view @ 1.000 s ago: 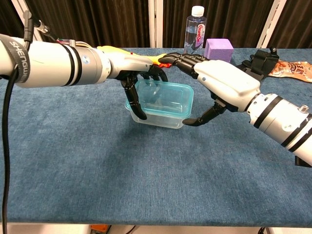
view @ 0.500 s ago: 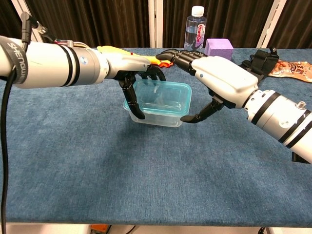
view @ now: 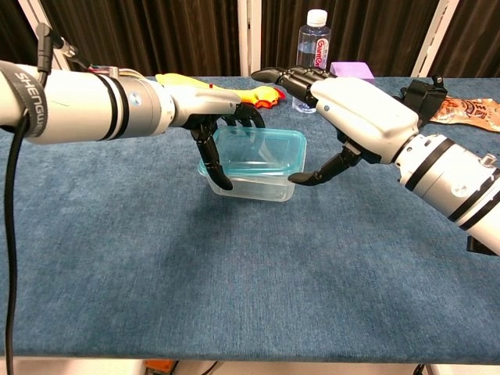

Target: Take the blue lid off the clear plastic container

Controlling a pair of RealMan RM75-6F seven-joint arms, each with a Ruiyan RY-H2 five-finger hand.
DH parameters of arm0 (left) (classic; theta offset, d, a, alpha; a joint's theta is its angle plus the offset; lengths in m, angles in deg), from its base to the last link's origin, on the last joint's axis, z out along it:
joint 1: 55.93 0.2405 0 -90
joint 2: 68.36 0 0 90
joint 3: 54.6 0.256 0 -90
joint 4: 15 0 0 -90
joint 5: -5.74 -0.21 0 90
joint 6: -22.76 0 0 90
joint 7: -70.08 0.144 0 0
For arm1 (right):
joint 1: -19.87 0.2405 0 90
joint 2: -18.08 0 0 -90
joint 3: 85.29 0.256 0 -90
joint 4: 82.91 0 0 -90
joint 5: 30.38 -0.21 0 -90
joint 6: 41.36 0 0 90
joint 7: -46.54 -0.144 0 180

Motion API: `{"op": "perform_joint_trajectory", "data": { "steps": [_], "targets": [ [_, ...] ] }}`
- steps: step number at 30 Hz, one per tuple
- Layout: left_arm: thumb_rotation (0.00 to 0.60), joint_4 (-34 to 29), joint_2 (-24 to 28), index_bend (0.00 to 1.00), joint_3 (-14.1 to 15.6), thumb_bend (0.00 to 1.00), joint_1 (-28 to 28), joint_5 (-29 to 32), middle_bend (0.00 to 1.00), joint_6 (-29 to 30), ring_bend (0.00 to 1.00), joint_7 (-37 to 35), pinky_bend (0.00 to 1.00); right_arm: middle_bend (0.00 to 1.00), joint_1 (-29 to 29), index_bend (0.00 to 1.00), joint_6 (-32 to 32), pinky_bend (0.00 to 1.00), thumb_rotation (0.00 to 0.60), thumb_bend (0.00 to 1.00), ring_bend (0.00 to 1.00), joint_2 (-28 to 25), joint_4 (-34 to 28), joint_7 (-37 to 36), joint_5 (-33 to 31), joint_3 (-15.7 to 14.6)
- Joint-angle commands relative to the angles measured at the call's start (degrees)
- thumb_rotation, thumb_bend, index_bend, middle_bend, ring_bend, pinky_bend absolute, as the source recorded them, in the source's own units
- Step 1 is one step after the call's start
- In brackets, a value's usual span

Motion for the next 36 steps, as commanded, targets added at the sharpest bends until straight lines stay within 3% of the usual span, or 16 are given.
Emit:
{"op": "perform_joint_trajectory", "data": {
  "steps": [1,7,10,23,36],
  "targets": [
    [0.600,-0.1,0.1,0.29,-0.1,0.02,0.0,0.0,0.32,-0.3,0.20,-0.1,0.29,0.12,0.0,0.10,-0.4,0.00,0.600,0.28,0.00,0.3,0.4,0.0,0.0,0.0],
    [0.600,-1.0,1.3,0.21,-1.0,0.02,0.6,-1.3,0.28,-1.9,0.17,-2.5,0.25,0.23,0.2,0.36,-1.9,0.00,0.600,0.41,0.00,1.6,2.9,-0.4,0.7,-0.1],
    [0.600,-1.3,1.6,0.17,-1.0,0.02,0.8,-2.0,0.26,-2.1,0.15,-2.9,0.24,0.25,0.5,0.43,-1.9,0.00,0.600,0.46,0.00,1.9,3.7,-1.0,0.8,-0.1],
    [0.600,-1.9,2.2,0.08,-0.7,0.02,1.1,-3.8,0.18,-2.2,0.12,-3.8,0.23,0.29,2.3,0.57,-1.1,0.00,0.600,0.67,0.07,1.5,4.6,-1.2,1.4,-0.3],
    [0.600,-2.4,2.7,0.04,-0.3,0.02,1.5,-4.4,0.09,-1.8,0.01,-4.2,0.10,0.31,2.7,0.64,-1.7,0.00,0.600,0.86,0.08,2.1,6.2,-2.4,1.4,-0.7]
  ]
}}
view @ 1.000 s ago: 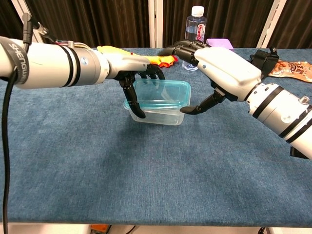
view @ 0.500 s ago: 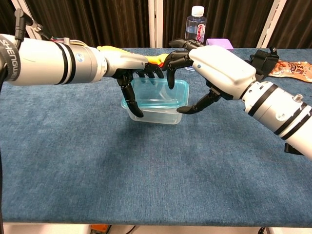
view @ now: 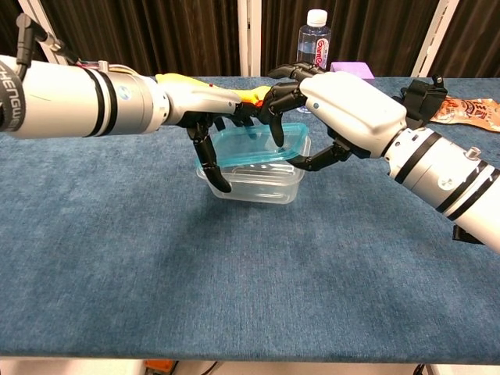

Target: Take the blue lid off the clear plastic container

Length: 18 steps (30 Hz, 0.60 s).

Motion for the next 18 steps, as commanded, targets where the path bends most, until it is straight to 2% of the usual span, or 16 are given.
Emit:
{"op": "perform_joint_trajectory", "data": {
  "steps": [1,6,11,18],
  "targets": [
    [0.600,-0.1,0.1,0.03,0.1,0.02,0.2,-0.2,0.07,0.3,0.01,-0.1,0.09,0.31,0.0,0.66,-0.7,0.00,0.600,0.88,0.08,0.2,0.4,-0.3,0.2,-0.1],
    [0.600,-0.1,0.1,0.01,0.2,0.02,1.0,-1.2,0.01,1.5,0.00,-0.3,0.03,0.32,-0.3,0.70,-2.5,0.00,0.600,0.89,0.09,0.6,1.6,-0.5,0.6,0.0],
    [0.600,-0.5,0.8,0.00,0.6,0.02,2.2,-2.5,0.00,3.3,0.00,-0.3,0.02,0.32,-0.5,0.73,-5.3,0.00,0.600,0.89,0.09,0.8,3.4,0.2,1.3,0.3],
    [0.600,0.0,2.0,0.00,0.8,0.02,4.3,-3.2,0.00,5.3,0.00,-0.6,0.01,0.32,-0.9,0.74,-11.3,0.00,0.600,0.89,0.09,0.4,6.8,2.3,0.9,3.4]
  ]
}}
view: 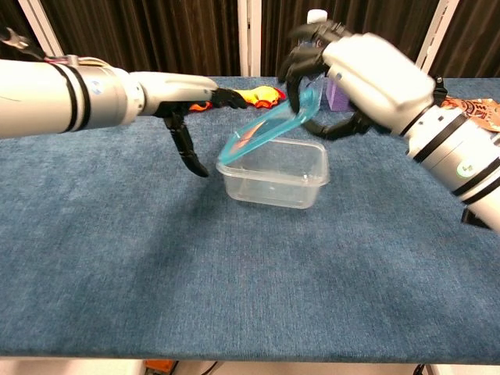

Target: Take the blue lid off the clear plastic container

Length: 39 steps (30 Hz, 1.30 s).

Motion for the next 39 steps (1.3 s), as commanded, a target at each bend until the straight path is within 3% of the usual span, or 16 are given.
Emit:
{"op": "perform_joint_trajectory", "data": {
  "steps": [1,11,20,23,28,31,33,36,37,39],
  "targets": [
    [0.600,0.5,0.5,0.00,0.0,0.02,0.8,-0.1,0.00,0.4,0.00,-0.4,0.01,0.32,-0.4,0.74,-2.8,0.00,0.600,0.89,0.09,-0.6,1.5,1.0,-0.6,2.0],
    [0.600,3.0,2.3,0.00,-0.2,0.02,4.2,-1.0,0.00,1.1,0.00,-2.6,0.00,0.35,-2.7,0.78,-4.5,0.00,0.600,0.90,0.12,-5.9,-1.0,1.5,-3.6,3.7],
    [0.600,1.1,5.8,0.00,0.8,0.02,9.7,-6.6,0.00,7.1,0.00,-4.0,0.00,0.35,-8.3,0.82,2.2,0.00,0.600,0.90,0.12,-20.6,-16.5,9.0,-9.5,2.1],
    [0.600,0.5,6.3,0.00,1.0,0.02,11.6,-8.6,0.00,9.2,0.00,-4.6,0.00,0.34,-9.2,0.82,1.5,0.00,0.600,0.90,0.12,-19.7,-15.3,6.8,-9.9,2.2],
    [0.600,-0.9,7.4,0.00,1.4,0.02,14.4,-11.1,0.00,11.8,0.00,-4.9,0.00,0.32,-8.7,0.78,-0.1,0.00,0.600,0.88,0.11,-13.0,-5.5,1.2,-9.3,2.6],
    [0.600,-1.8,8.4,0.00,1.4,0.02,16.0,-12.1,0.00,13.3,0.00,-5.2,0.00,0.28,-7.8,0.67,0.4,0.00,0.600,0.80,0.09,-9.3,0.0,-2.1,-9.5,3.0],
    [0.600,-2.2,9.0,0.00,1.4,0.02,17.2,-12.8,0.00,14.4,0.00,-5.4,0.00,0.23,-7.4,0.49,1.6,0.00,0.600,0.68,0.05,-7.3,3.1,-1.9,-9.7,2.7],
    [0.600,-2.5,9.9,0.00,1.4,0.02,19.0,-13.4,0.00,15.6,0.00,-6.0,0.00,0.08,-7.4,0.09,4.1,0.00,0.600,0.41,0.00,-6.9,4.2,1.9,-10.1,1.8],
    [0.600,-2.4,10.1,0.00,1.4,0.02,19.5,-13.6,0.00,15.9,0.00,-6.3,0.00,0.03,-7.6,0.02,4.4,0.00,0.600,0.29,0.00,-7.1,3.5,2.2,-10.3,1.6],
    [0.600,-2.0,10.6,0.00,1.3,0.02,20.8,-13.9,0.00,16.6,0.00,-7.2,0.00,0.00,-8.7,0.00,5.5,0.00,0.600,0.15,0.00,-8.8,0.6,3.5,-11.1,1.2]
  ]
}}
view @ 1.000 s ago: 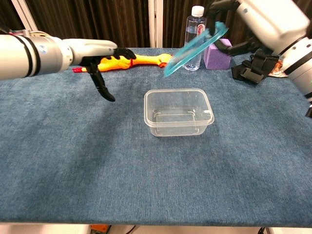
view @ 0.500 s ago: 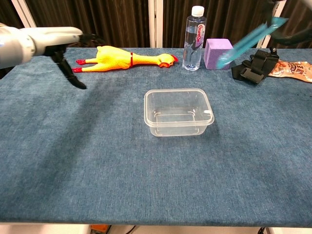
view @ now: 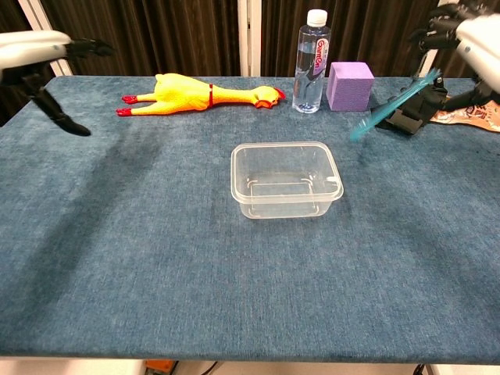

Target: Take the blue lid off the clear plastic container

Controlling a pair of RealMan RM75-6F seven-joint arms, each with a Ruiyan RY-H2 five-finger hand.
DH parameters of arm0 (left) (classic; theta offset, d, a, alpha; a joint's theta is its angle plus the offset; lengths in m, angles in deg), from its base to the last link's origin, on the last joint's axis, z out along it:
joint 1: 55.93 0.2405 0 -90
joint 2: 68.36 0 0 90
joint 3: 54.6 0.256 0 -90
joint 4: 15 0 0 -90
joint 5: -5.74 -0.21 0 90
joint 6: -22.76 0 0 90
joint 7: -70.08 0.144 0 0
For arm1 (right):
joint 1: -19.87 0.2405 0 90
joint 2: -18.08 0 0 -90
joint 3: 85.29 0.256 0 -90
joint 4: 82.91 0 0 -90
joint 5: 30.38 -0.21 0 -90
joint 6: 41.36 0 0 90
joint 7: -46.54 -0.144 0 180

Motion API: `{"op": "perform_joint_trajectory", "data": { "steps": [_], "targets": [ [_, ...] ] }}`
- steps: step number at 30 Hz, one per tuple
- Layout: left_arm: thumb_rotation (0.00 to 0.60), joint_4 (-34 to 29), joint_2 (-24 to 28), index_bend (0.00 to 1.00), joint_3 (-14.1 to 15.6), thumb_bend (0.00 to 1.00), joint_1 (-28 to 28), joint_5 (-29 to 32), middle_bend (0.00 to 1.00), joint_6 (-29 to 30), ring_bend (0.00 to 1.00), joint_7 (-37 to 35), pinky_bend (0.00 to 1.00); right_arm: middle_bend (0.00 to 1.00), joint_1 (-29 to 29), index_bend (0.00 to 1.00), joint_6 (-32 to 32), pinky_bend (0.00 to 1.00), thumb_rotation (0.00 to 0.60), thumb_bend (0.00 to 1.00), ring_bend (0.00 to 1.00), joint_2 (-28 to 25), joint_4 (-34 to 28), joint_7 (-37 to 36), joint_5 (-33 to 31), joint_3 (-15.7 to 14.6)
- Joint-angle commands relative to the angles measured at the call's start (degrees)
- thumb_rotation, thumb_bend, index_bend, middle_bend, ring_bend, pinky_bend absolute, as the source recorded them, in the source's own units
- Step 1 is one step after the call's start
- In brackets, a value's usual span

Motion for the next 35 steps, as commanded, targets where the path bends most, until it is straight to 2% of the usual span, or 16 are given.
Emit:
{"op": "perform_joint_trajectory", "data": {
  "steps": [1,4,8,12,14,17,19,23,31,35],
  "targets": [
    [0.600,0.4,0.8,0.00,0.0,0.02,2.0,-0.7,0.00,1.0,0.00,-1.5,0.00,0.00,-1.5,0.00,2.3,0.00,0.600,0.10,0.00,-2.1,-5.3,3.2,-1.5,-1.1],
    [0.600,0.5,1.6,0.00,0.4,0.02,3.9,-1.6,0.00,1.4,0.00,-3.0,0.00,0.00,-3.8,0.00,3.6,0.00,0.600,0.03,0.00,-7.3,-12.9,6.3,-2.9,-2.0],
    [0.600,0.1,3.4,0.00,1.2,0.02,6.9,-3.7,0.00,3.1,0.00,-4.7,0.00,0.00,-7.0,0.00,5.6,0.00,0.600,0.02,0.00,-17.6,-26.4,9.8,-4.5,-4.1],
    [0.600,0.6,4.9,0.01,1.6,0.02,10.1,-6.5,0.00,6.4,0.00,-6.8,0.00,0.01,-10.0,0.00,5.5,0.00,0.600,0.02,0.00,-26.4,-37.3,11.9,-6.6,-5.1],
    [0.600,1.4,5.5,0.01,1.7,0.02,12.1,-8.1,0.00,8.7,0.00,-8.2,0.00,0.05,-11.7,0.02,4.0,0.00,0.600,0.05,0.00,-29.6,-41.0,12.0,-7.7,-4.9],
    [0.600,3.2,6.2,0.03,2.2,0.02,14.7,-11.0,0.01,12.3,0.00,-9.2,0.00,0.17,-13.8,0.13,2.7,0.02,0.600,0.18,0.01,-33.0,-45.2,8.8,-8.7,-4.6],
    [0.600,4.2,7.0,0.04,3.1,0.02,16.2,-13.7,0.02,13.8,0.00,-10.6,0.00,0.23,-15.0,0.19,1.9,0.04,0.600,0.24,0.04,-34.7,-46.6,6.3,-8.6,-4.7],
    [0.600,4.4,8.4,0.06,4.2,0.02,19.8,-16.9,0.03,18.3,0.00,-11.2,0.00,0.23,-17.8,0.20,-1.1,0.05,0.600,0.25,0.07,-36.2,-47.1,2.6,-7.3,-5.4],
    [0.600,-2.8,11.2,0.07,5.4,0.02,27.6,-18.5,0.04,26.9,0.00,-6.8,0.00,0.13,-23.0,0.06,-6.0,0.00,0.600,0.25,0.00,-38.1,-48.1,-2.2,-3.8,-7.7],
    [0.600,-5.0,11.4,0.07,6.5,0.02,30.7,-20.2,0.04,29.3,0.00,-6.0,0.00,0.12,-24.9,0.05,-7.5,0.00,0.600,0.25,0.00,-37.7,-47.8,-2.3,-2.5,-8.6]
  ]
}}
